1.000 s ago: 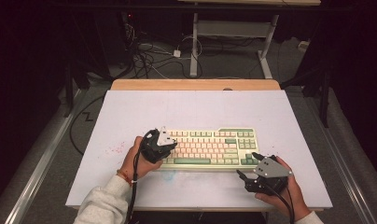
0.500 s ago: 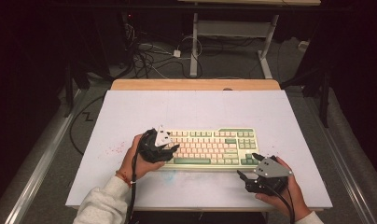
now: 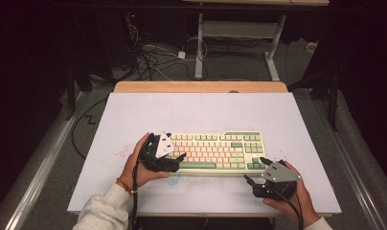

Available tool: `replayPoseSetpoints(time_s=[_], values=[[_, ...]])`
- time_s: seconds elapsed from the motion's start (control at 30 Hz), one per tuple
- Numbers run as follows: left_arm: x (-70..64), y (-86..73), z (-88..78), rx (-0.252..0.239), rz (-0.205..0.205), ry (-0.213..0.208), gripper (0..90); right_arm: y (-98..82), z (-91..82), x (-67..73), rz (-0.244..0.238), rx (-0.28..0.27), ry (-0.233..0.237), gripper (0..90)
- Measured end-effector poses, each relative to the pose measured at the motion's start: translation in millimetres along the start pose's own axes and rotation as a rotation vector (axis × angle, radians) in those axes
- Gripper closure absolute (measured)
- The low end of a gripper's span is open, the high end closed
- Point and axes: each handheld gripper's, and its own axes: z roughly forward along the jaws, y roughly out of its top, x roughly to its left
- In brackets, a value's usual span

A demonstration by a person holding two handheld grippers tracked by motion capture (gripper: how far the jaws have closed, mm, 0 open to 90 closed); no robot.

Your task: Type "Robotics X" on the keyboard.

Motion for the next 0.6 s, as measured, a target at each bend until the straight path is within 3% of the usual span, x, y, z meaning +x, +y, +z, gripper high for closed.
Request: replayPoseSetpoints(time_s=[0.37, 0.6], values=[[-4.3, -10.9, -12.2, 0.003, 0.041, 0.023, 17.0, 0.3, -0.9, -1.9, 0.006, -0.003, -0.002, 24.5], [-6.5, -18.3, -17.3, 0.002, 0.044, 0.031, 17.0, 0.8, -1.6, -3.1, 0.012, -0.005, -0.006, 24.6]])
